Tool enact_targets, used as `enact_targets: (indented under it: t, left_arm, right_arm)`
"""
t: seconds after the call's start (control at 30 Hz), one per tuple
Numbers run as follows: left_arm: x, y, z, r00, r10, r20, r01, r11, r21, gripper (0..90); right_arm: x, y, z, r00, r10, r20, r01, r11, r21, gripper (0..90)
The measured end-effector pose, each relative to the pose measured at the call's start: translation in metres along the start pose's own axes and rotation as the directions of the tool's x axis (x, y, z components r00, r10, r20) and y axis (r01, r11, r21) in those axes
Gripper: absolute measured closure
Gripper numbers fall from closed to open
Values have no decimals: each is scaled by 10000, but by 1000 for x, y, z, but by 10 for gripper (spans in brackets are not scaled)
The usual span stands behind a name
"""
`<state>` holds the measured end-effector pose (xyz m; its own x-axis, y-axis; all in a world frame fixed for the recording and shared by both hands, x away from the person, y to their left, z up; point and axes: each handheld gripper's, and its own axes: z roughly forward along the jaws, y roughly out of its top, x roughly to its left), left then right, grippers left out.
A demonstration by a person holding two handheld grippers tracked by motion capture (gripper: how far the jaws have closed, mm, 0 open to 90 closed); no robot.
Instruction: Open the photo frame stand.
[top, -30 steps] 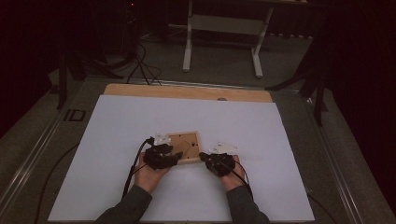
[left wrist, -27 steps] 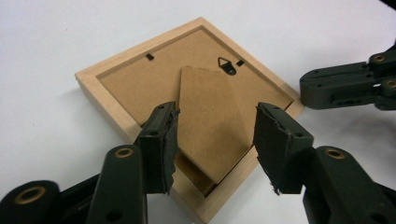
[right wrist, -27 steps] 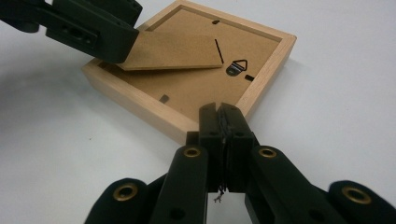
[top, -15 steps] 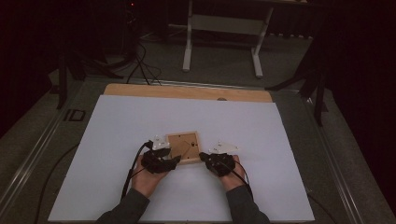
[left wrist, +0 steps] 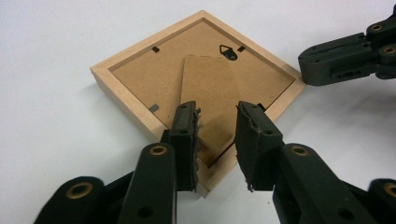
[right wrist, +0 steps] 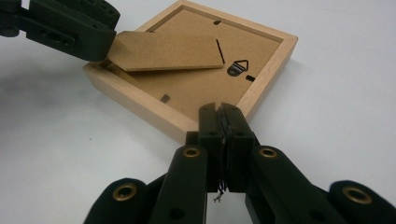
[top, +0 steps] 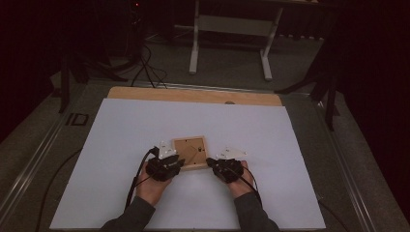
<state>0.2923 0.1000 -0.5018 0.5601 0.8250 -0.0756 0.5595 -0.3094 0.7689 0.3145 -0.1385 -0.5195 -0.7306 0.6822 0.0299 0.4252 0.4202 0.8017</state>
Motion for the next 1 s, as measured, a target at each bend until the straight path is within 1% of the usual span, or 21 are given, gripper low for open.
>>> enact_targets:
  t: [0.03,0.07,0.1,0.13,0.17,0.2,0.3,0.33,0.37,0.43,0.5,0.53,0.57,0.6,0.73,0.8,0.87,0.9,0.97,1.0]
  left_arm:
    - [0,0,0,10000,25,-66,-25,10000,9,656]
    - [-1,-1,1,9996,119,-266,-118,9999,52,628]
    - [-1,-1,1,9996,119,-266,-118,9999,52,605]
    - [-1,-2,1,9990,189,-403,-186,9998,98,605]
    - [0,-2,1,9991,208,-375,-203,9997,124,561]
    - [0,-2,2,9993,217,-319,-214,9997,91,538]
    - [0,-2,4,9994,178,-301,-179,9998,-22,497]
    - [0,-2,8,9993,239,-294,-240,9997,-19,497]
    - [0,-2,11,9992,261,-295,-259,9996,64,476]
    - [0,-3,15,9995,249,-198,-247,9996,113,463]
    - [-1,-2,17,9992,296,-272,-292,9994,176,469]
    - [-2,-1,19,9988,400,-265,-394,9990,222,469]
    - [-3,-1,19,9987,414,-287,-407,9989,253,499]
    - [-3,0,19,9988,398,-298,-389,9988,280,501]
    - [-3,4,16,9990,330,-316,-326,9994,144,502]
    - [-4,8,13,9993,213,-304,-217,9997,-142,502]
    - [-5,13,12,9993,179,-315,-189,9994,-304,502]
    - [-5,15,11,9994,170,-313,-180,9993,-323,501]
    - [-4,17,11,9997,-23,-248,13,9992,-404,500]
    - [-3,17,11,9998,-113,-162,107,9993,-346,499]
  right_arm:
    - [0,0,0,10000,-1,3,1,10000,3,878]
    - [0,0,0,10000,-2,4,2,10000,4,878]
    - [0,0,0,10000,-2,4,2,10000,4,878]
    - [0,0,0,10000,-1,4,1,10000,4,878]
    - [0,0,0,10000,8,-6,-8,10000,3,878]
    - [0,0,0,10000,5,-7,-5,10000,2,878]
    - [0,0,0,10000,-4,-8,4,10000,0,878]
    - [0,0,0,10000,3,-13,-3,10000,1,877]
    - [0,0,0,10000,3,-5,-3,10000,-1,878]
    - [0,0,0,10000,0,2,0,10000,1,876]
    - [0,0,0,10000,1,3,-1,10000,1,876]
    - [0,0,0,10000,5,1,-5,10000,0,876]
    - [0,0,0,10000,14,-4,-14,10000,-7,876]
    - [0,0,0,10000,5,-1,-5,10000,-5,876]
    - [0,0,0,10000,12,-5,-12,10000,-8,876]
    - [0,0,0,10000,5,-7,-5,10000,-10,876]
    - [0,0,0,10000,6,-4,-6,10000,-5,877]
    - [0,0,0,10000,5,-3,-5,10000,-14,877]
    - [0,0,0,10000,5,2,-5,10000,-15,876]
    - [0,0,0,10000,6,4,-6,10000,-14,876]
